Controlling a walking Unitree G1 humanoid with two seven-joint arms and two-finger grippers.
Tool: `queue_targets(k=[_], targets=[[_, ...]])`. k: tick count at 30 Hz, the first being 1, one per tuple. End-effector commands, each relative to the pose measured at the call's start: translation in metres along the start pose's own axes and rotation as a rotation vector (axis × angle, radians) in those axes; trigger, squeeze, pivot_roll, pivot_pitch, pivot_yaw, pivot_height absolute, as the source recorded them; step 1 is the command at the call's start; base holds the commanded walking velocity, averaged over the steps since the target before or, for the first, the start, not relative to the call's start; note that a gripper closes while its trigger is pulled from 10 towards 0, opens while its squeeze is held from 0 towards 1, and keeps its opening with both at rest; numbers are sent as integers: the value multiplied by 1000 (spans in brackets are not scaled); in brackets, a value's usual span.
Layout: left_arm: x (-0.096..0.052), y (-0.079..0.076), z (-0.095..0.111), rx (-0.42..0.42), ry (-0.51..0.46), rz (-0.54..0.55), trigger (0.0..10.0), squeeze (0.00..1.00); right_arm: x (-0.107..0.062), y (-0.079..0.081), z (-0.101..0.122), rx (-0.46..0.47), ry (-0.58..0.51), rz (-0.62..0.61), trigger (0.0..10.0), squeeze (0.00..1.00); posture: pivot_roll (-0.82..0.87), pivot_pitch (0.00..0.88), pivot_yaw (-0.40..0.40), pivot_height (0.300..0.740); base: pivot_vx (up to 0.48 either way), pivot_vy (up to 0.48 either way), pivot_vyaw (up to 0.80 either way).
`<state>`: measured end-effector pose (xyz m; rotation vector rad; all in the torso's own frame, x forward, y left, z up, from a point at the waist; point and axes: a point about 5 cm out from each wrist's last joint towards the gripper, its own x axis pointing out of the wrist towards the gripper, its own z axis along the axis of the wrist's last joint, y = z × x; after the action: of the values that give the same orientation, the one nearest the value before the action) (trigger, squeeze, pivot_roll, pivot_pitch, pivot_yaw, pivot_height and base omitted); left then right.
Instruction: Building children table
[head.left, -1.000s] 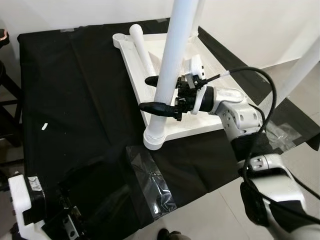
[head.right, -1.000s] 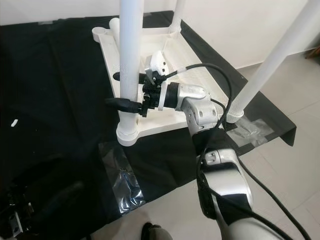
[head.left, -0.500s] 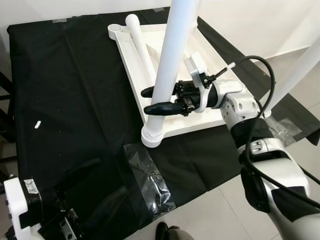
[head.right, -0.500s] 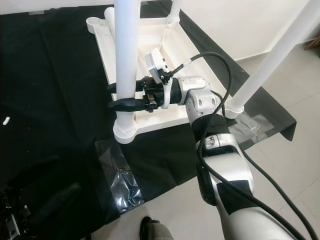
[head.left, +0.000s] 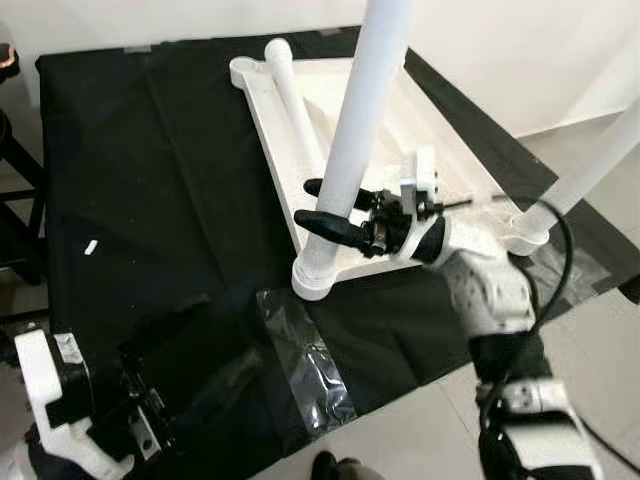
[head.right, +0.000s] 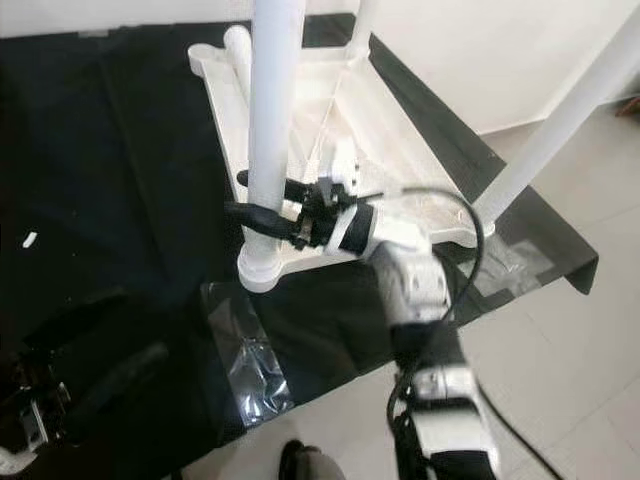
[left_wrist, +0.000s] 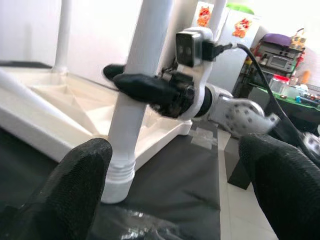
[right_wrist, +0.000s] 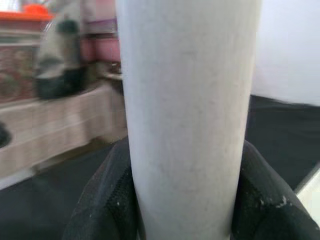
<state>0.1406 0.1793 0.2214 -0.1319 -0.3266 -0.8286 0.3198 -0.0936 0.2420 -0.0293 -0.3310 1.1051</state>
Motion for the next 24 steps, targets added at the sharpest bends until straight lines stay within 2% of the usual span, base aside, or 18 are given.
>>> queue_targets(k=[1, 2, 4, 6, 12, 16, 17, 18, 20, 21, 24], targets=[[0, 2, -3, -12, 18, -20, 10000, 0, -15, 2, -39, -21, 217, -428, 0, 0, 122, 168, -115, 740, 0, 0, 0], [2, 3, -3, -12, 16, -25, 10000, 0, -22, 5, -46, -44, 264, -610, 0, 0, 122, 168, -115, 740, 0, 0, 0], [2, 3, -3, -12, 16, -25, 10000, 0, -22, 5, -46, -44, 264, -610, 0, 0, 122, 168, -115, 740, 0, 0, 0], [5, 5, -4, -9, 13, -35, 10000, 0, -21, 19, -57, -31, 299, -678, 0, 0, 127, 150, -106, 740, 0, 0, 0], [8, 8, -4, 4, 9, -44, 10000, 0, -13, 16, -59, -27, 316, -734, 0, 0, 137, 134, -105, 740, 0, 0, 0], [8, 10, -4, 8, 8, -44, 10000, 0, -9, 22, -56, -12, 317, -758, 0, 0, 140, 133, -106, 740, 0, 0, 0], [8, 11, -4, 9, 9, -45, 10000, 0, -7, 24, -55, -12, 318, -754, 2745, 0, 140, 134, -106, 740, 0, 0, 0], [8, 11, -4, 10, 9, -46, 10000, 0, -5, 24, -53, -2, 306, -734, 10000, 0, 140, 134, -106, 740, 0, 0, 0], [8, 11, -4, 10, 10, -47, 10000, 0, -3, 26, -52, 2, 300, -730, 10000, 0, 140, 134, -106, 740, 0, 0, 0], [9, 11, -4, 9, 10, -47, 10000, 0, 0, 23, -47, 18, 267, -690, 10000, 1000, 141, 137, -107, 740, 0, 0, 0], [9, 9, -4, 8, 11, -47, 10000, 0, 4, 12, -32, 25, 180, -614, 10000, 1000, 142, 142, -111, 740, 0, 0, 0]])
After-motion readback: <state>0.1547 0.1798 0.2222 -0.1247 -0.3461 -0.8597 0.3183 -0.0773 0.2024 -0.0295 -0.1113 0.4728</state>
